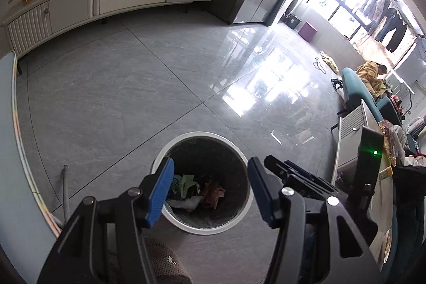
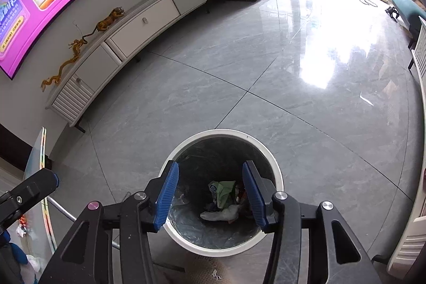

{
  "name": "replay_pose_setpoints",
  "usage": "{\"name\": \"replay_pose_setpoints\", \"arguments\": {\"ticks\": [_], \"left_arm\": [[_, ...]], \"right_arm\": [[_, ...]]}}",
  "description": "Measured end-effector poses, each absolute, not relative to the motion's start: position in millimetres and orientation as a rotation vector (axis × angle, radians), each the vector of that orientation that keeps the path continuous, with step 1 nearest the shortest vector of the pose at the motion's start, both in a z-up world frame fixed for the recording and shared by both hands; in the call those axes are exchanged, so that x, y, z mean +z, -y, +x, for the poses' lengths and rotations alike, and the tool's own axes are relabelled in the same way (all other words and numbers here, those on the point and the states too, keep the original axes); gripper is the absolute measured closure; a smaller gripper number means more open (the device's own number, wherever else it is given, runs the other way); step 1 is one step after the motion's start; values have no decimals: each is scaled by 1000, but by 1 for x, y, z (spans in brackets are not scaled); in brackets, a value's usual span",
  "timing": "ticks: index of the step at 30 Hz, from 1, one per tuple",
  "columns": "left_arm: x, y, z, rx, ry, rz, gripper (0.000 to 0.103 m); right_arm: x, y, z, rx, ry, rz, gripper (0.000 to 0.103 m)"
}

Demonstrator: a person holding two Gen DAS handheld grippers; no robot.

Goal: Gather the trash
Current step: 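Move both tools back to the table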

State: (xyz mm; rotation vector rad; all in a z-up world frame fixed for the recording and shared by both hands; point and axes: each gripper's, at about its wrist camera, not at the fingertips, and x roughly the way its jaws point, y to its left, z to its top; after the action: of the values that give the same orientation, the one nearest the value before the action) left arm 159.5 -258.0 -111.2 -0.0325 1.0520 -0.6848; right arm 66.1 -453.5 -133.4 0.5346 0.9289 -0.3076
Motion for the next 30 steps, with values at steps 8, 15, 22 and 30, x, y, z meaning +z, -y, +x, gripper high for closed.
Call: {"name": "replay_pose_setpoints", "arguments": {"ticks": [8, 15, 22, 30], "left_arm": [[-62, 190, 139, -533, -904, -39, 47], [-20, 98, 106, -354, -768, -75, 38], [4, 3, 74, -169, -698, -111, 37], [18, -70, 41, -34, -627, -153, 37]], "right_arm": [[-86, 420, 60, -229, -843, 480, 54], [-36, 361, 61, -82, -784, 374, 51], [-10, 290, 68, 81, -756, 284, 50], [11, 217, 66, 216, -742, 179, 50]]}}
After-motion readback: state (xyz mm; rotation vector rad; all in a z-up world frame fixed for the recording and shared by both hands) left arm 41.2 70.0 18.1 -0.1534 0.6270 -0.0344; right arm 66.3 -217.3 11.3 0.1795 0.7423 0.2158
